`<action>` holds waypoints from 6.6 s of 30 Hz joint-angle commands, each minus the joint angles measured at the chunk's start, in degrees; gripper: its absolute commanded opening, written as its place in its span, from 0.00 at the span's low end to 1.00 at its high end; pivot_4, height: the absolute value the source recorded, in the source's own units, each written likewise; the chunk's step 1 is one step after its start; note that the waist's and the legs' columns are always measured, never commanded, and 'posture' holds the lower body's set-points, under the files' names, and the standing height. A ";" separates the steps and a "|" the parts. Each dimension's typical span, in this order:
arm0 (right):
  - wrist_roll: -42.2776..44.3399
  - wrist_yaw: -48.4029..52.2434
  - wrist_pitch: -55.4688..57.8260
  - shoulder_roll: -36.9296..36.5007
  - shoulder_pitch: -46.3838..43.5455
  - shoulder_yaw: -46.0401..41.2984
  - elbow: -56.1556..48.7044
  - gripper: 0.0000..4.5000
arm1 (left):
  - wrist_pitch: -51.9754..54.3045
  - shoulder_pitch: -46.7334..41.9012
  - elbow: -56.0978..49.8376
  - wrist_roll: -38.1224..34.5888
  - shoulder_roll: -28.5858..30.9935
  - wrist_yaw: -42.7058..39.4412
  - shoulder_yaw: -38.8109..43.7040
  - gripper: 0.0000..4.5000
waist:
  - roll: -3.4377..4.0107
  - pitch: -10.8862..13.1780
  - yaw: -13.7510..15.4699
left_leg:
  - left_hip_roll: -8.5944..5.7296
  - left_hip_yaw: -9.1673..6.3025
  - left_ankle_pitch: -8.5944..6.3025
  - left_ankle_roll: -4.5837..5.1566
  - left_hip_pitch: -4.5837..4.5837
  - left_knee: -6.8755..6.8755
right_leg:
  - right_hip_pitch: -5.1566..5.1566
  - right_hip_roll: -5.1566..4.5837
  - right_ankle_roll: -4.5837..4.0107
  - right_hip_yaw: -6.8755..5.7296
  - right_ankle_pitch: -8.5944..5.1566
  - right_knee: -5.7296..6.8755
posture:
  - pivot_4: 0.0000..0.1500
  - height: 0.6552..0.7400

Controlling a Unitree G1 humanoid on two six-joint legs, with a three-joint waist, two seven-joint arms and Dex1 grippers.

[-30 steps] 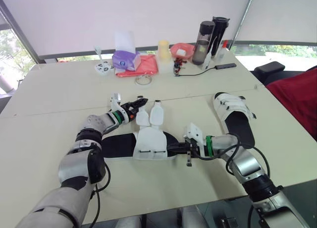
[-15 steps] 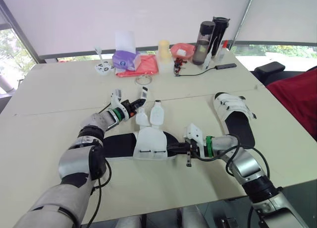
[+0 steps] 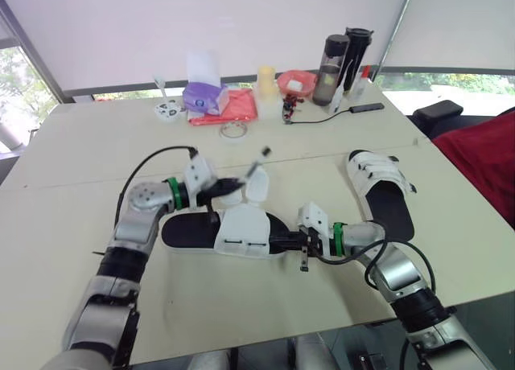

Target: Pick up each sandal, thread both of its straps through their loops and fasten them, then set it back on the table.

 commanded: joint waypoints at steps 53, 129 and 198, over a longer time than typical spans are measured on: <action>-3.07 2.50 -10.73 0.39 -3.64 1.39 11.08 0.00 | 72.40 37.48 -47.54 -51.94 22.13 8.42 22.05 0.86 | 0.12 -0.06 0.10 | 0.65 0.14 -0.10 -0.16 0.33 -0.45 | 0.25 0.36 -0.77 -0.13 0.08 -0.49 | 1.00 1.00; -5.93 -0.40 -9.05 0.01 -2.20 3.46 10.35 0.00 | 75.02 -8.32 -3.43 -39.42 8.36 -10.79 2.42 0.01 | -0.02 -0.09 1.19 | 0.81 0.41 0.09 -0.10 0.13 -0.60 | -0.06 0.53 -0.76 -0.19 0.14 -0.52 | 1.00 1.00; -6.09 -1.04 -9.94 1.75 -1.18 3.95 11.59 0.00 | 67.83 28.51 -35.79 -37.25 8.88 9.90 7.13 0.95 | -0.17 -0.31 1.18 | 0.95 0.44 -0.03 -0.29 0.15 -0.73 | -0.14 0.37 -0.99 -0.14 0.16 -0.62 | 1.00 1.00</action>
